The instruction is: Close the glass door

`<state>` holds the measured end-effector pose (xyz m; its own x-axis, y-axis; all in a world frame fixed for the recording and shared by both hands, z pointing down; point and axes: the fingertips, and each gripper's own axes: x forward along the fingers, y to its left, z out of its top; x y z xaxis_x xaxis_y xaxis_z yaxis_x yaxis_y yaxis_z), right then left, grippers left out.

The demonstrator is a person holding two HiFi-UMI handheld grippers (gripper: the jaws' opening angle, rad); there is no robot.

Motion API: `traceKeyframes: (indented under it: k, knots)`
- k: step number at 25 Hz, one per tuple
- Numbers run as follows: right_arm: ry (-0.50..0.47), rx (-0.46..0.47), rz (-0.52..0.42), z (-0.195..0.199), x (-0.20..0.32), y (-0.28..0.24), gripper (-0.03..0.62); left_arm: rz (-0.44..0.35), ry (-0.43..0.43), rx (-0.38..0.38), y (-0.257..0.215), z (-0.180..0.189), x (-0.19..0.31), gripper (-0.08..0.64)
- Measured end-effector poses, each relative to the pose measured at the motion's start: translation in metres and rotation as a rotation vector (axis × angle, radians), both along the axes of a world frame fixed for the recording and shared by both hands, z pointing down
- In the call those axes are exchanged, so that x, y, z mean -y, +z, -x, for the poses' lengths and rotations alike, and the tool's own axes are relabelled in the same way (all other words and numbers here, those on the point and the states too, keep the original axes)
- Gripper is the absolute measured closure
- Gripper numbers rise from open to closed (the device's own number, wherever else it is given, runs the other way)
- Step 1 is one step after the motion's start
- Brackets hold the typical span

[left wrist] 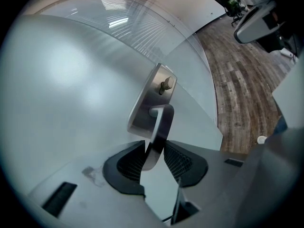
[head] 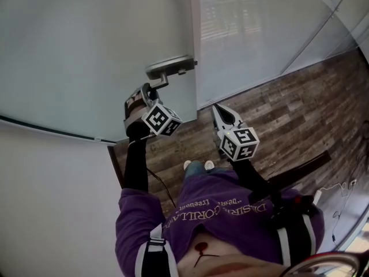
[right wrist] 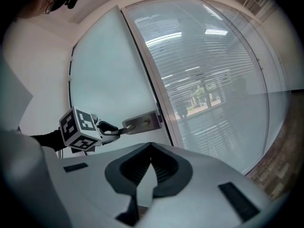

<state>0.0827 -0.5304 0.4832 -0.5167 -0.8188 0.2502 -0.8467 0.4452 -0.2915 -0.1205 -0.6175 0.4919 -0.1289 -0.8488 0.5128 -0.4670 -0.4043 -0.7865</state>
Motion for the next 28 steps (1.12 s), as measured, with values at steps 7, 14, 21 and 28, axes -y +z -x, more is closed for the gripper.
traceKeyframes:
  k: [7,14,21,28]
  knots:
    - [0.007,0.009,0.000,0.008,0.012,-0.006,0.595,0.013,0.019,0.033,-0.003,-0.002,0.007,0.445]
    - [0.010,0.003,-0.006,0.026,0.028,-0.011,0.595,0.036,0.008,0.043,-0.001,0.003,0.016,0.445]
    - [0.018,-0.005,0.000,0.035,0.042,-0.009,0.597,0.054,0.014,0.037,-0.002,0.002,0.024,0.445]
    - [0.042,-0.016,0.002,0.041,0.053,-0.008,0.597,0.068,0.021,0.032,-0.002,0.003,0.033,0.445]
